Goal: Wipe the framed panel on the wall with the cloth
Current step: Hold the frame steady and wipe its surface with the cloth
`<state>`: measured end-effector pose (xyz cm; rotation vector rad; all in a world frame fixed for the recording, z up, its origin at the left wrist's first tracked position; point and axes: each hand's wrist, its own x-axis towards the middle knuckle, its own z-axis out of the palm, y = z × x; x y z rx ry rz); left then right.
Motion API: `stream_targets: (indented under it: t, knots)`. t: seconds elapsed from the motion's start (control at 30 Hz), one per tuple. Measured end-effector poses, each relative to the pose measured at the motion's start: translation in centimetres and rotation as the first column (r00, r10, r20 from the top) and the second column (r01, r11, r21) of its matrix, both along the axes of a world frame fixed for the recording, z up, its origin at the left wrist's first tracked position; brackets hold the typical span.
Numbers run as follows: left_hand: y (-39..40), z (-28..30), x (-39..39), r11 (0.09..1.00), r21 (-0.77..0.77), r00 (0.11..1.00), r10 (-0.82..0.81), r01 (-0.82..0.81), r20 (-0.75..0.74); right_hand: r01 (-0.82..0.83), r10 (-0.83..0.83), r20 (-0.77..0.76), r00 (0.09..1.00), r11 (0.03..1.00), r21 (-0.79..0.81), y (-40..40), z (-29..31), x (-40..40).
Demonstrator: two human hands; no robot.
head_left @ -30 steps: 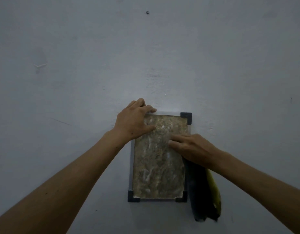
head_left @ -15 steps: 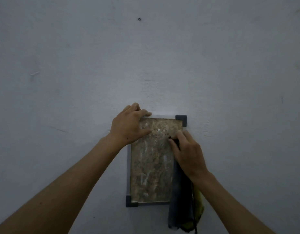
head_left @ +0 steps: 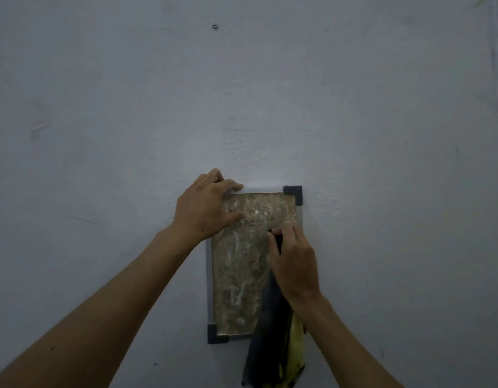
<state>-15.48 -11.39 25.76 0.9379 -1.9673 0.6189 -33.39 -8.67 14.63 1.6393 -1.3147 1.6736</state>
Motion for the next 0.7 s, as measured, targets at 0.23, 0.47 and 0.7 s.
stream_targets:
  t: [0.23, 0.47, 0.7]
  knots:
    - [-0.1, -0.1, 0.1, 1.000, -0.009, 1.000, -0.007, 0.007, -0.008, -0.029, 0.030, 0.022, 0.999, 0.998, -0.058, -0.9, 1.6, 0.7]
    - [0.1, -0.1, 0.0, 1.000, -0.009, 1.000, -0.012, 0.012, -0.024, -0.025, 0.020, -0.057, 0.998, 0.995, -0.098, -0.6, 2.1, -0.4]
    - [0.3, -0.9, -0.4, 0.999, -0.042, 0.995, -0.036, 0.032, -0.091, 0.024, -0.056, -0.317, 0.947, 0.994, -0.106, 0.3, 7.0, -4.0]
